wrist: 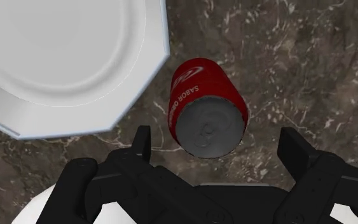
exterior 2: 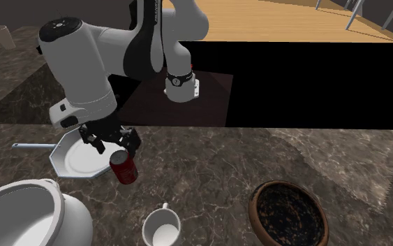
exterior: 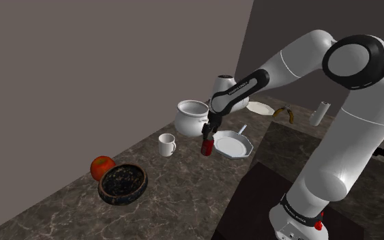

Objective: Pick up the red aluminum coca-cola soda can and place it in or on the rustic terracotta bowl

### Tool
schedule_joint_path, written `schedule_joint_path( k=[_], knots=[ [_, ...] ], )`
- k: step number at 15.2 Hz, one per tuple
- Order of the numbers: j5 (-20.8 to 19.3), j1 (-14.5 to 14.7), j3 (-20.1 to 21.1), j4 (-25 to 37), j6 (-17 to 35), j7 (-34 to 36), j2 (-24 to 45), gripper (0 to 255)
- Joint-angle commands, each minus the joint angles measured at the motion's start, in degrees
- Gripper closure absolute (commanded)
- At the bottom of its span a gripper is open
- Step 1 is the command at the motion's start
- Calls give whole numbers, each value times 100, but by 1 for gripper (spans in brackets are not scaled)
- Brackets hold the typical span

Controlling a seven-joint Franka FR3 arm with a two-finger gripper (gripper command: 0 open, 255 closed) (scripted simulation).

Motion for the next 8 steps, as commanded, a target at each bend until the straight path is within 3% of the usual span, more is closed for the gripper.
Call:
schedule_joint_path(
  k=[1, 8],
  knots=[
    [58, -8, -2, 43, 127, -53, 176, 0],
    [174, -18, 25, 1, 631, -136, 642, 0]
  ],
)
